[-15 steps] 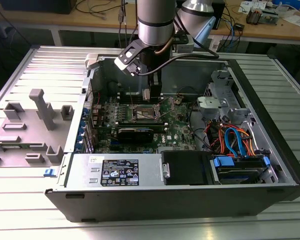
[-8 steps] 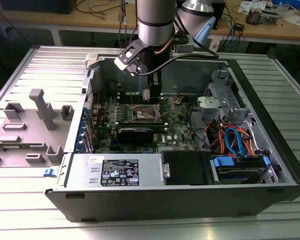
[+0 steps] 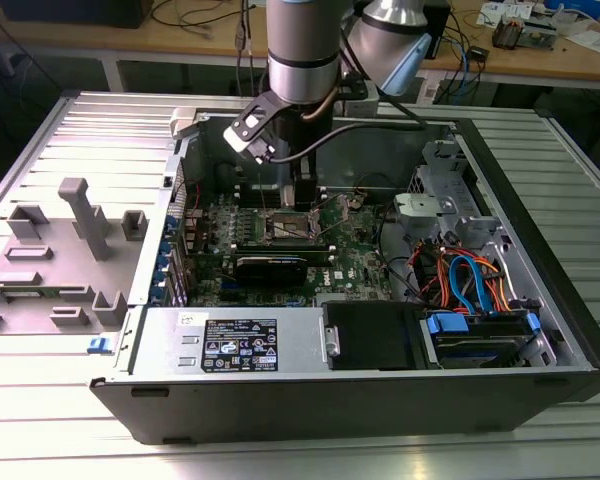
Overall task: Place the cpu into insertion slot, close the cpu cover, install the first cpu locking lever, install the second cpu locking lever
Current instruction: 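Place the cpu into insertion slot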
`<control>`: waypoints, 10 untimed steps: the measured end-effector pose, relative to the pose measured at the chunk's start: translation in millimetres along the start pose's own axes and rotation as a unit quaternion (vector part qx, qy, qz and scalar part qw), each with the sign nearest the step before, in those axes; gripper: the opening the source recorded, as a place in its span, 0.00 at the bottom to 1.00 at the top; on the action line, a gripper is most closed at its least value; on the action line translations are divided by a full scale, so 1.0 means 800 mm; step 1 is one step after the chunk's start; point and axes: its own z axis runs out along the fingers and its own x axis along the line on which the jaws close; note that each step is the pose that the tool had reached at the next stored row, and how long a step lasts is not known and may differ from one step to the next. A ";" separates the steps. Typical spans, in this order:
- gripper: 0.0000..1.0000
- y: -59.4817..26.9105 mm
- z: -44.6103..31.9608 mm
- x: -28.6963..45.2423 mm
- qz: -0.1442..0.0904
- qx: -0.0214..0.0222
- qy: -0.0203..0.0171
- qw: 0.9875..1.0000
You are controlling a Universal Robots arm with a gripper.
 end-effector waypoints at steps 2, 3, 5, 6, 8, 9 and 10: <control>0.54 -0.002 0.0047 0.0000 0.000 0.000 0.000 1.000; 0.54 -0.002 0.0068 0.0000 0.000 0.000 0.000 1.000; 0.54 -0.004 0.0126 -0.0001 0.000 0.000 0.000 1.000; 0.54 -0.005 0.0146 -0.0001 0.000 0.000 0.000 1.000; 0.54 -0.006 0.0197 0.0001 0.000 0.000 0.000 1.000; 0.54 -0.007 0.0226 0.0002 0.000 0.000 0.000 1.000; 0.54 -0.007 0.0247 0.0002 0.000 0.000 0.000 1.000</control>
